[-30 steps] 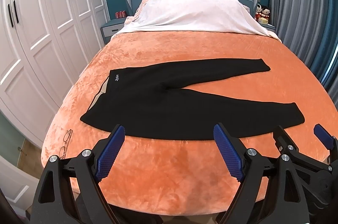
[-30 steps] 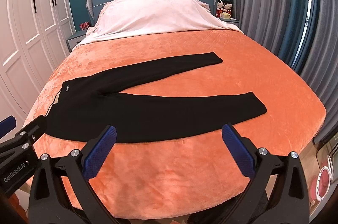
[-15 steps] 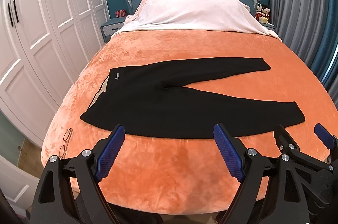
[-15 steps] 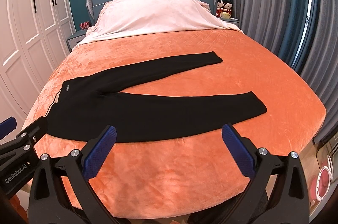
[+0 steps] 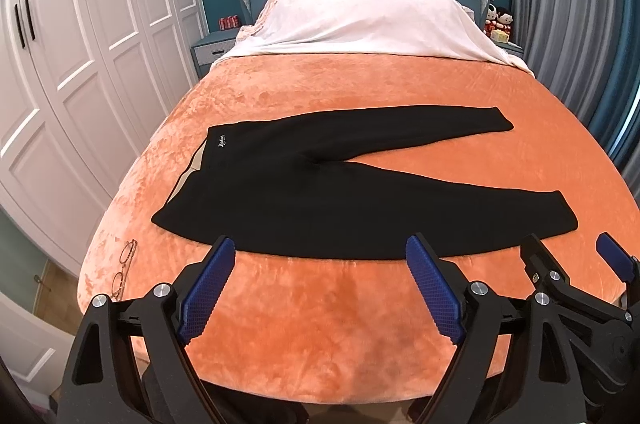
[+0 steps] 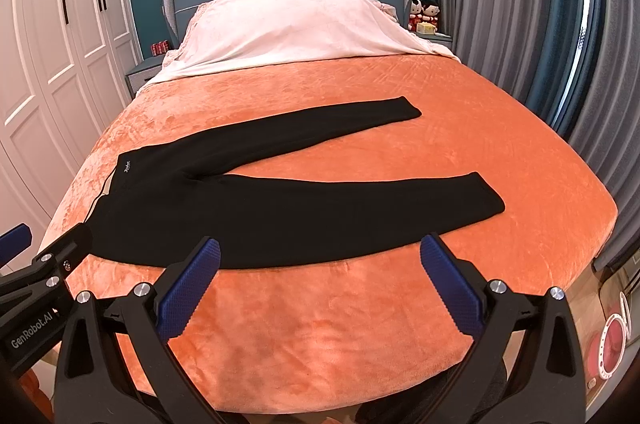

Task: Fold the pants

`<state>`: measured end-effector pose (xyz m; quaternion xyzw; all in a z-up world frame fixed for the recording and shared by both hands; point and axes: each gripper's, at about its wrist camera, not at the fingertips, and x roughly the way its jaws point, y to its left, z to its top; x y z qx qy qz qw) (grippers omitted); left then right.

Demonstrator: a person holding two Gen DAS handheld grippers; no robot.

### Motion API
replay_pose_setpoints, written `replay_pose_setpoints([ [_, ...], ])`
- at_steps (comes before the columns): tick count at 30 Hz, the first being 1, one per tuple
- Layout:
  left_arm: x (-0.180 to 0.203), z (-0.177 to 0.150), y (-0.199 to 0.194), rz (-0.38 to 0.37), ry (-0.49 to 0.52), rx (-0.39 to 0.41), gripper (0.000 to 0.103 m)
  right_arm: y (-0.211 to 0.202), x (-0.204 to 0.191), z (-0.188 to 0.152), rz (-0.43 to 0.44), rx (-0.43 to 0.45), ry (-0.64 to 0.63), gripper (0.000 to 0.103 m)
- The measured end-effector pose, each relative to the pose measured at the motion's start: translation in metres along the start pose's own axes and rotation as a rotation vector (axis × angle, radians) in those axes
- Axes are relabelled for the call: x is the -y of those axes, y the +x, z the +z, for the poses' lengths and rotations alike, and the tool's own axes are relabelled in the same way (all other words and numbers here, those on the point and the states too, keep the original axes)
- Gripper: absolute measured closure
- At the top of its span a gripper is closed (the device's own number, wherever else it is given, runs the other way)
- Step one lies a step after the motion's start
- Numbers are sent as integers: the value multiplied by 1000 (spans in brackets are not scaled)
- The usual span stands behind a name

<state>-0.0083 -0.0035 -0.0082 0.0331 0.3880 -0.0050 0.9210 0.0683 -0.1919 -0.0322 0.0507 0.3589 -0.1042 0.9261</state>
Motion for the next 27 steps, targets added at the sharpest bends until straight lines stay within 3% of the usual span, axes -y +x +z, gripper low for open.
replay_pose_setpoints([
  [27, -1, -7, 3, 4, -1, -8, 13, 6, 4, -6, -4, -13, 11, 5],
])
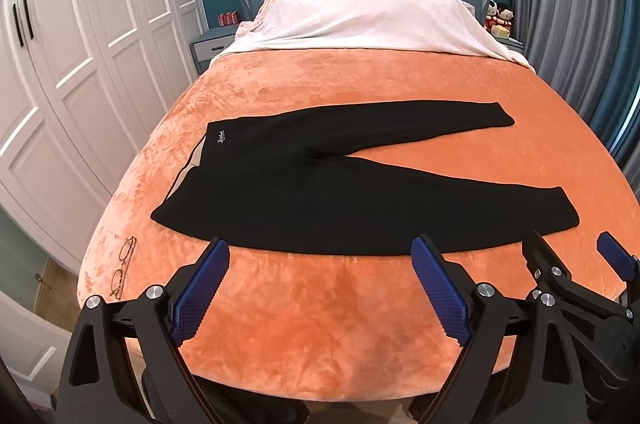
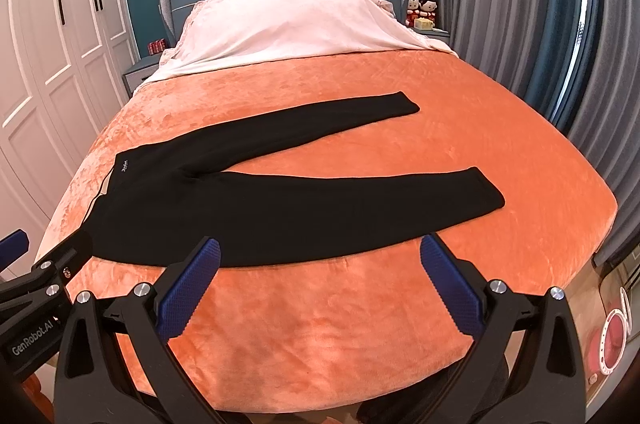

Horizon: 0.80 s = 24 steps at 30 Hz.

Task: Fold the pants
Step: 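Lower both tools toward the pants, left to the waistband, right to a leg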

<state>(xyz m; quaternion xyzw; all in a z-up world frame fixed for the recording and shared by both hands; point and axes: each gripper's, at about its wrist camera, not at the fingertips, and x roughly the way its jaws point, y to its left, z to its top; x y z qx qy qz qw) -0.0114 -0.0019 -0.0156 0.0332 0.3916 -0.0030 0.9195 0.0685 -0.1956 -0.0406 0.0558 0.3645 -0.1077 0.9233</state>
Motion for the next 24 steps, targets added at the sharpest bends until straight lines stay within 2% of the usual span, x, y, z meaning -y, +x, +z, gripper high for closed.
replay_pose_setpoints([
  [5, 1, -3, 3, -9, 1, -16, 12, 5, 2, -1, -3, -7, 0, 5],
  [9, 1, -8, 13, -71, -9, -59, 12, 14, 4, -3, 3, -31, 9, 5],
  [13, 0, -7, 24, -95, -33, -110, 12, 24, 6, -4, 1, -51, 7, 5],
  [18, 8, 1, 38, -62, -19, -117, 12, 47, 10, -2, -3, -91, 9, 5],
  [21, 19, 13, 49, 19, 34, -93, 11, 66, 14, 1, -8, -122, 14, 5],
  [24, 25, 20, 70, 9, 63, -127, 11, 87, 18, 5, -13, -152, 22, 5],
])
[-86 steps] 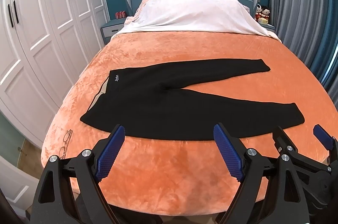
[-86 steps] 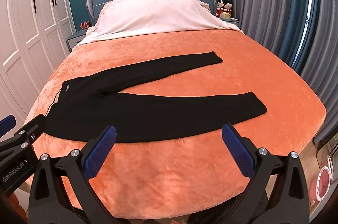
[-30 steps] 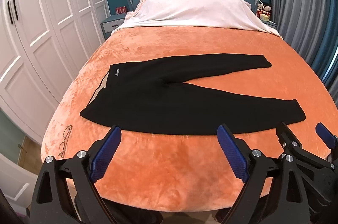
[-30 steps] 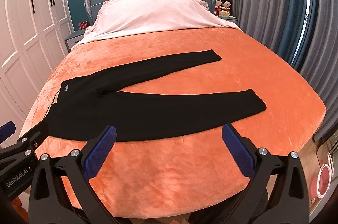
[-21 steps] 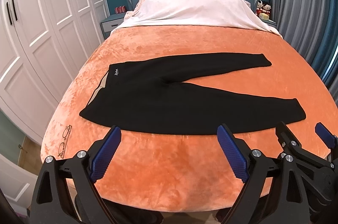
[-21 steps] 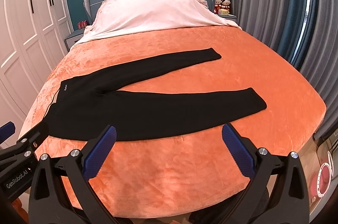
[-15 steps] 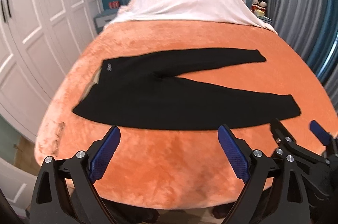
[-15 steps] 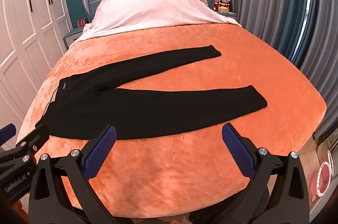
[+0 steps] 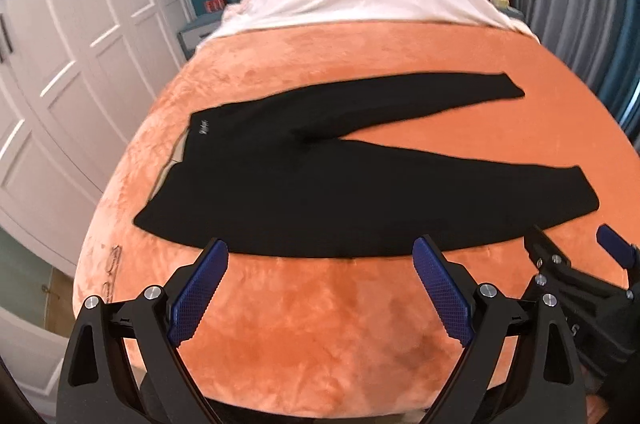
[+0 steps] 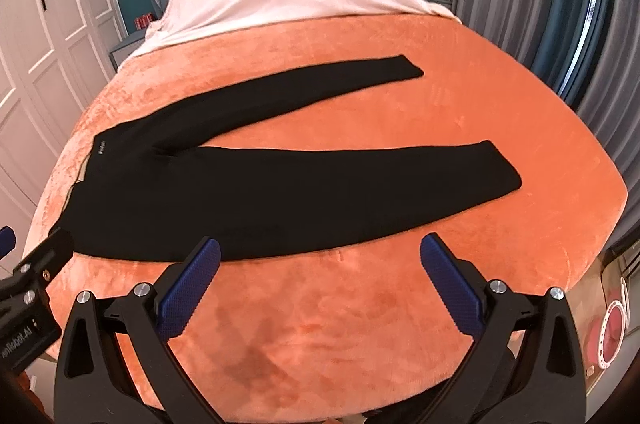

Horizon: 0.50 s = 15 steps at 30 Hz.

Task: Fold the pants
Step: 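Lower both tools toward the pants, left to the waistband, right to a leg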

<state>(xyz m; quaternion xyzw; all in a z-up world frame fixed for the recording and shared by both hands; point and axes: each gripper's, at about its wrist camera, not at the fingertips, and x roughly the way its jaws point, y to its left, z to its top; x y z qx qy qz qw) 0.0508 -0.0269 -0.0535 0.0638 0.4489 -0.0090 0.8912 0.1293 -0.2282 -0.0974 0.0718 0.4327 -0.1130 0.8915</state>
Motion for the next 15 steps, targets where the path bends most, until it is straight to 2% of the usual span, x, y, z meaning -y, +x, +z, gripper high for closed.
replay_pose_setpoints([
  [2, -1, 7, 17, -56, -26, -8, 11, 14, 2, 6, 3, -16, 2, 5],
  [3, -2, 9, 22, -61, -37, -8, 11, 24, 4, 11, 10, -23, -2, 5],
  [6, -2, 19, 46, -39, -70, -17, 11, 56, 16, 27, 36, -34, -16, 5],
  [10, 7, 35, 88, 51, 10, -116, 11, 118, 57, 67, 64, -28, -3, 5],
  [12, 9, 42, 106, 57, 30, -122, 11, 163, 85, 100, 26, -31, -12, 5],
  [14, 6, 50, 128, 72, 19, -138, 12, 206, 104, 134, -76, -40, -67, 5],
  [15, 4, 55, 137, 73, 9, -145, 12, 223, 113, 150, -92, -34, -80, 5],
])
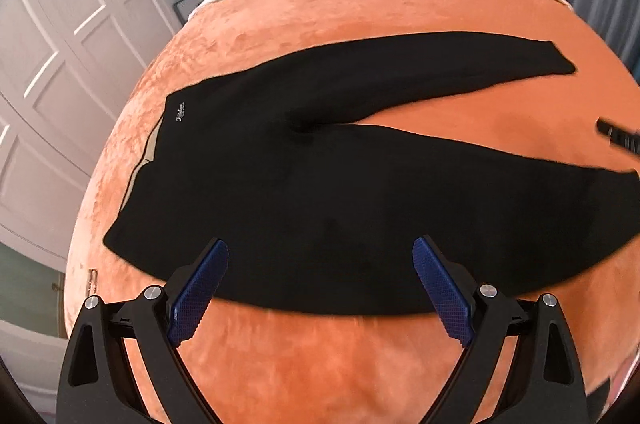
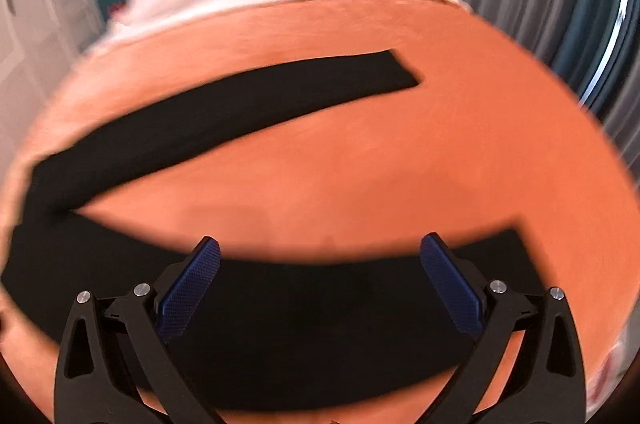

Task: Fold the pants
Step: 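Lower both tools toward the pants, left to the waistband, right to a leg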

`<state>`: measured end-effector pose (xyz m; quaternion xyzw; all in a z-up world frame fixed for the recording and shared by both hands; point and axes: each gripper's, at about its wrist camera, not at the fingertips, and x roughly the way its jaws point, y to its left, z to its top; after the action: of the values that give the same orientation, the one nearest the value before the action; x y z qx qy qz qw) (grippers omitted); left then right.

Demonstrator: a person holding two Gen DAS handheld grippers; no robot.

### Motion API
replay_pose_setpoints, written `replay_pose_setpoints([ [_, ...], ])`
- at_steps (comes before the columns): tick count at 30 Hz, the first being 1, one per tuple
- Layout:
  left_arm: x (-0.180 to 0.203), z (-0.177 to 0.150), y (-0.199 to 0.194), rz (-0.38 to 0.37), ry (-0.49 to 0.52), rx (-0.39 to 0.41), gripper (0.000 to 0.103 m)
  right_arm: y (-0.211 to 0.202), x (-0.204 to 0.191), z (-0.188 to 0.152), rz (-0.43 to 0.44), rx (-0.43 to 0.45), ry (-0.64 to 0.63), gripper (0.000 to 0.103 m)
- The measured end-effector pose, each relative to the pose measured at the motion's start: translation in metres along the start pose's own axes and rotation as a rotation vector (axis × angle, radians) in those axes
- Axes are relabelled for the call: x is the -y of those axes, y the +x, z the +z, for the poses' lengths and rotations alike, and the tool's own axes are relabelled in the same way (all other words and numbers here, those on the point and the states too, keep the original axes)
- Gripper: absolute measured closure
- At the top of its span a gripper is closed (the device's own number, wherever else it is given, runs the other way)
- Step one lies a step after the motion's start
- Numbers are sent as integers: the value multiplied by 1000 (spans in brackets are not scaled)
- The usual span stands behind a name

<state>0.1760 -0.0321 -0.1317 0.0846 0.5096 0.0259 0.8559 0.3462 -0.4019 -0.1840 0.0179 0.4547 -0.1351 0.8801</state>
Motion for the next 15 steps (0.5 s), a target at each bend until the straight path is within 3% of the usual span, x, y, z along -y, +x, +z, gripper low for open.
replay_pose_setpoints([
  [3, -4, 18, 23, -25, -30, 7, 12, 56, 34, 60, 15, 52, 17, 5],
  [8, -15, 46, 67, -75, -95, 20, 12, 165, 82, 146, 87, -8, 178, 5],
  [11, -29, 60, 95, -95, -154, -13, 12, 211, 85, 174, 98, -60, 158, 5],
  [15, -49, 79, 116, -34, -148, -2, 11, 256, 86, 190, 116, -103, 185, 5],
])
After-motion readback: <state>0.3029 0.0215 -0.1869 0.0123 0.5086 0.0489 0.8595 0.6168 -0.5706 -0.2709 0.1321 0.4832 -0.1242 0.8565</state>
